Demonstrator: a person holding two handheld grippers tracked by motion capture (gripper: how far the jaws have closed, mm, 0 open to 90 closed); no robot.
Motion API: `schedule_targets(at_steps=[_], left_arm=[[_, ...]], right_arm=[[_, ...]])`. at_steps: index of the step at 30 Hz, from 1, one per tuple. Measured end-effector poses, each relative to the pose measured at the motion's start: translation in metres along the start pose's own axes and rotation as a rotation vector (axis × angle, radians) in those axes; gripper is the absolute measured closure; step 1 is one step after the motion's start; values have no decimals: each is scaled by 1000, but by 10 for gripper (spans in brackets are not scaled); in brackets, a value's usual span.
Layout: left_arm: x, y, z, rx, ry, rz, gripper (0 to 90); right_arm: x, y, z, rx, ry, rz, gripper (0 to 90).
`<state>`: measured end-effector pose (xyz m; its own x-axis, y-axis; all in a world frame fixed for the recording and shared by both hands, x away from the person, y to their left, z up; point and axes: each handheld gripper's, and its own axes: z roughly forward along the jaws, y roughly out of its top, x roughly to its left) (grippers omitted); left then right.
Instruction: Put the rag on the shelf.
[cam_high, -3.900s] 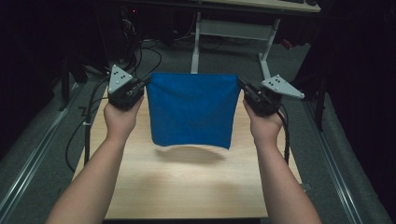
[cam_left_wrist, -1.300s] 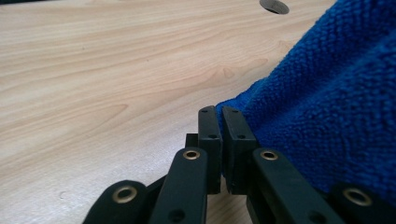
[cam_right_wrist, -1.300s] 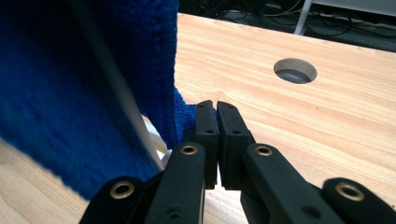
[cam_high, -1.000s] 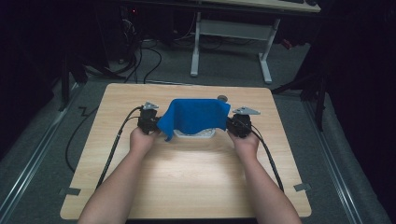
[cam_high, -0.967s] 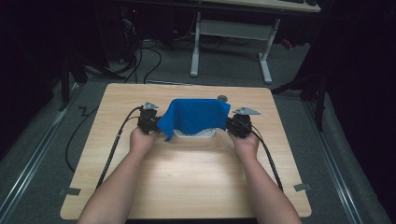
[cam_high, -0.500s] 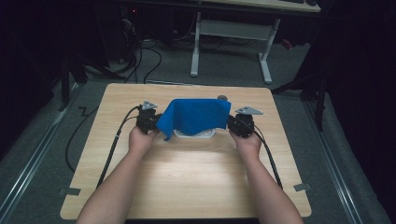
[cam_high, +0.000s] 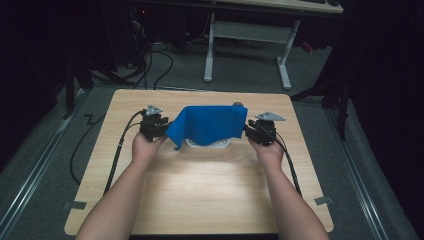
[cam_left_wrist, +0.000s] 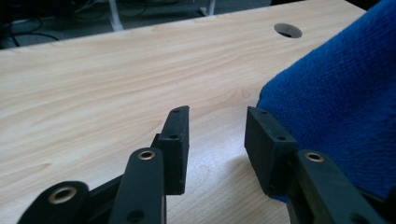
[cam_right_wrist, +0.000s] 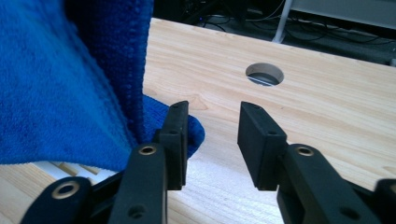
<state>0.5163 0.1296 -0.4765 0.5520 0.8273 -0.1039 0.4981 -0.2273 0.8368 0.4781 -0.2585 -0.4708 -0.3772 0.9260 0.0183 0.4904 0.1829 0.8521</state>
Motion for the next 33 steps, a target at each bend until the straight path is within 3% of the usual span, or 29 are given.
schedule_targets(at_steps=[6, 18, 23, 26, 28, 31, 33], left_arm=[[6, 5, -13, -8, 27, 2, 594], [5, 3, -31, -34, 40, 7, 587], [1, -12, -45, -53, 56, 0, 584], [0, -23, -53, -64, 59, -9, 583], [0, -30, -58, -65, 63, -12, 581], [-2, -43, -67, -59, 62, -14, 576], [-5, -51, -73, -56, 60, -12, 571]], right_arm=[[-1, 4, -5, -12, -7, -4, 579], [-5, 7, -21, -31, -19, -6, 522], [-5, 3, -32, -20, 13, 5, 481], [-1, -2, -40, -46, 6, -4, 480], [0, -5, -43, -25, 0, -11, 455], [3, -12, -52, -56, -1, -20, 456], [6, -16, -59, -31, -6, -38, 433]])
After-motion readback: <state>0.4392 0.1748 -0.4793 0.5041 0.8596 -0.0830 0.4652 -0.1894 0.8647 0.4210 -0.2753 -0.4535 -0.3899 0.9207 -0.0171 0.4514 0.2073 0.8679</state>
